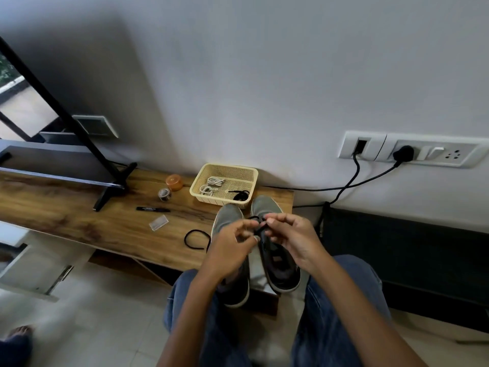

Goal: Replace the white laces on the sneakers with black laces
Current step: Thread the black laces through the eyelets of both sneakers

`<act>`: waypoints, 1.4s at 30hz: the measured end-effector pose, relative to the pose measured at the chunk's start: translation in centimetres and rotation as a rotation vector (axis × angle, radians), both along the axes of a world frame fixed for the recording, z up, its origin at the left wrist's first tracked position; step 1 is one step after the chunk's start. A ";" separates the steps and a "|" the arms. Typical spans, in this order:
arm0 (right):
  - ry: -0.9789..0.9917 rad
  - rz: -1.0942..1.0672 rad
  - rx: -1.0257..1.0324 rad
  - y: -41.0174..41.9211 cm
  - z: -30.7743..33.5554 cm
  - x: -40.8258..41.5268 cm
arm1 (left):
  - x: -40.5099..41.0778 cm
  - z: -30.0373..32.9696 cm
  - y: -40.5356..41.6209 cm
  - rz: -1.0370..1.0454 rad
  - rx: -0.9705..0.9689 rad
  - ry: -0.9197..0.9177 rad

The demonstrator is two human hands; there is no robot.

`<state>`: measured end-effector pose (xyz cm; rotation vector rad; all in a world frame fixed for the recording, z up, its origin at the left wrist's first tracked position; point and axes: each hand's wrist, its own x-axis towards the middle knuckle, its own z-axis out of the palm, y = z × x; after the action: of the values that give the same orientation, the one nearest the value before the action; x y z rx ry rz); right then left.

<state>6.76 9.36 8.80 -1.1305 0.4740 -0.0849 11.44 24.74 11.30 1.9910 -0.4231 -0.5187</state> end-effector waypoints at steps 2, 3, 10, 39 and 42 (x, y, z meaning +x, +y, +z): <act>0.061 0.012 -0.143 0.4 -1.1 -0.8 | -0.4 -1.4 -0.1 -0.021 0.063 -0.003; 0.087 0.011 -0.200 0.6 -1.6 -1.2 | -0.7 -2.0 -0.4 -0.016 0.086 -0.017; 0.126 -0.006 -0.329 0.4 -3.8 -2.2 | -1.7 -4.7 -2.3 -0.010 0.185 -0.189; 0.425 0.199 -0.942 -5.7 -9.9 6.9 | 5.9 -10.7 -9.8 0.281 0.472 -0.007; 0.396 0.143 -0.752 -6.9 -10.8 6.2 | 5.9 -10.8 -10.5 0.286 0.490 -0.003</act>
<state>12.93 2.49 -2.05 -1.9334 0.7407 0.0988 17.35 14.26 0.53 2.4708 -0.0015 -0.4660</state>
